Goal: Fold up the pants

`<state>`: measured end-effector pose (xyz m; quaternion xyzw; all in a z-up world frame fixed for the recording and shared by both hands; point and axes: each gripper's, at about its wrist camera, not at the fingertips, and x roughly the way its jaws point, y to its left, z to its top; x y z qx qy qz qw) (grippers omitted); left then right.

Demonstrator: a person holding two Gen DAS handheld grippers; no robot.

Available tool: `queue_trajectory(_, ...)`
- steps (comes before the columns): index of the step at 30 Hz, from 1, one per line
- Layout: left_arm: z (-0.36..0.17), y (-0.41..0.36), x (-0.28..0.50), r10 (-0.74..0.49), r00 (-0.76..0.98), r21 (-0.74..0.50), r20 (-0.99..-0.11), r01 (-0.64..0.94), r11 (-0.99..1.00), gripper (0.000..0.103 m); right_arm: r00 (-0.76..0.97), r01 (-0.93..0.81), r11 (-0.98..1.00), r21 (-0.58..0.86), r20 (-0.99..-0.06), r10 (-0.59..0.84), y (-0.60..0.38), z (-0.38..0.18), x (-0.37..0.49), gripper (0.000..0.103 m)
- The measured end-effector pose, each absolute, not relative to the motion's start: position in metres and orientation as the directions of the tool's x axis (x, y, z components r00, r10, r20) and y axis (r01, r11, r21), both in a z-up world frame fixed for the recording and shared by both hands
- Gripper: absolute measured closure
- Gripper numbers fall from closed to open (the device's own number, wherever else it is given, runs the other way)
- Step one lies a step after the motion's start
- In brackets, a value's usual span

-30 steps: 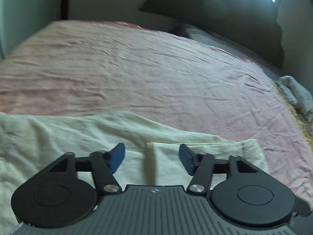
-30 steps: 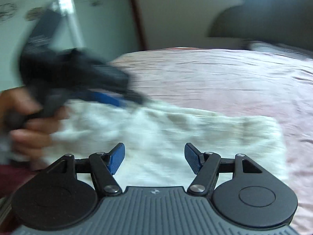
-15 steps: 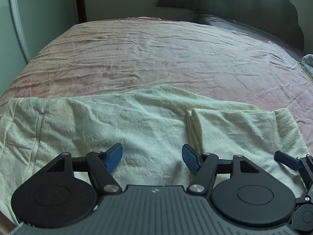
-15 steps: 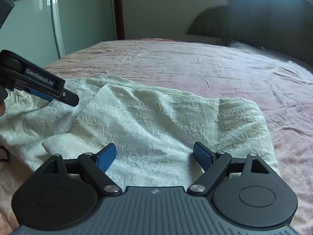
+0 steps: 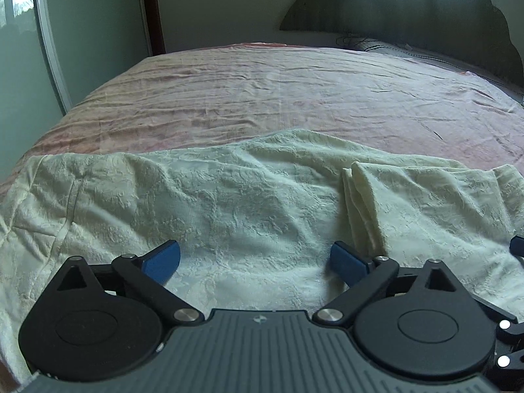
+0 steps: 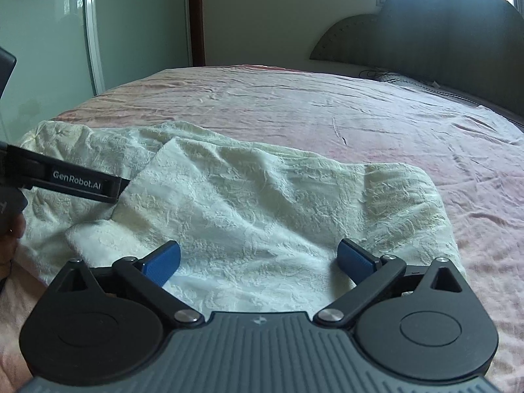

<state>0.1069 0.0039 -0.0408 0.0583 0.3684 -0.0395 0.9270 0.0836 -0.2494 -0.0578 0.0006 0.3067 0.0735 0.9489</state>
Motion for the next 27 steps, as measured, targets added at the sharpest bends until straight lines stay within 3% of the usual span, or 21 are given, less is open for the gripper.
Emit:
queue_trajectory(12, -0.042, 0.004, 0.104, -0.032, 0.735, 0.075, -0.677, 0.112, 0.991, 0.002, 0.8, -0.139, 0.989, 0.049, -0.583, 0.141, -0.25, -0.057, 0.084, 0.0)
queue_trajectory(17, -0.04, 0.005, 0.102, -0.031, 0.723, 0.072, -0.69, 0.111, 0.991, 0.002, 0.839, -0.11, 0.994, 0.014, -0.535, 0.1, -0.245, -0.05, 0.071, 0.0)
queue_trajectory(27, -0.03, 0.022, 0.087, -0.037, 0.694, 0.032, -0.719, 0.087, 0.996, 0.002, 0.806, -0.106, 0.994, 0.034, -0.582, 0.106, -0.245, -0.058, 0.08, 0.0)
